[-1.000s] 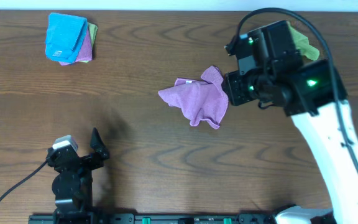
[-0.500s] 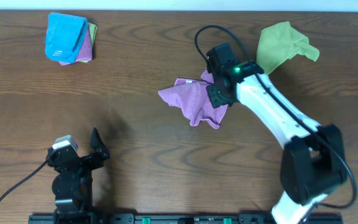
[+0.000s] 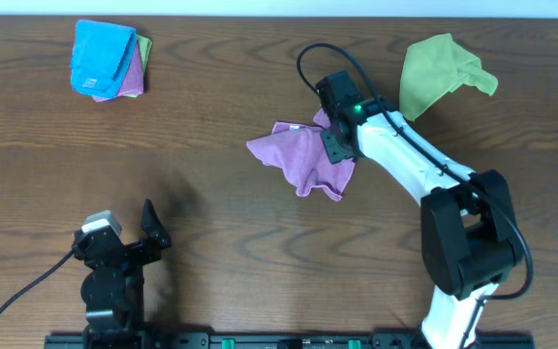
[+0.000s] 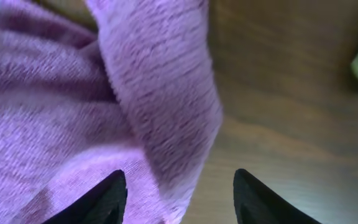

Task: Fold the cloth
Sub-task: 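Lift the purple cloth with the right gripper toward table center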

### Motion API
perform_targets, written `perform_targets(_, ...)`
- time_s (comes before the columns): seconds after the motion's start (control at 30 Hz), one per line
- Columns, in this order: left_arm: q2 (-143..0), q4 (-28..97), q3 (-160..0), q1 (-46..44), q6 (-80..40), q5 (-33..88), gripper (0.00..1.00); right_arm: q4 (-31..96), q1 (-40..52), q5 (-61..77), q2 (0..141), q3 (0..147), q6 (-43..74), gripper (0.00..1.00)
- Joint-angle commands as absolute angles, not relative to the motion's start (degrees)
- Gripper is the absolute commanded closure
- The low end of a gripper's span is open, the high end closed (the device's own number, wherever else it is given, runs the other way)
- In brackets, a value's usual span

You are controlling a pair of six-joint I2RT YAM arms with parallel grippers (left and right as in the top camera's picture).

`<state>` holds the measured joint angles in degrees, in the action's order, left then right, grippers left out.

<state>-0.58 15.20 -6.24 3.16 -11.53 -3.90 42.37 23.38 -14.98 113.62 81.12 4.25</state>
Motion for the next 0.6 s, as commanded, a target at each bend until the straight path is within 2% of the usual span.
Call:
perform_targets(0.0, -0.3, 15.9, -4.9, 2.9, -10.7, -4.9, 0.05, 41.6, 22.3, -17.6, 113.8, 81.1, 1.8, 0.44)
perform_targets(0.37, -0.3, 15.9, -4.9, 2.9, -10.7, -4.9, 0.05, 40.5, 19.1, -17.6, 116.3, 81.1, 1.6, 0.44)
perform_targets(0.4, -0.3, 15.9, -4.9, 2.9, -10.7, -4.9, 0.05, 40.5, 18.9, -17.6, 116.4, 81.1, 1.6, 0.46)
perform_targets(0.57, -0.3, 15.9, -4.9, 2.9, -10.7, -4.9, 0.05, 40.5, 18.5, -17.6, 116.6, 81.1, 1.6, 0.73)
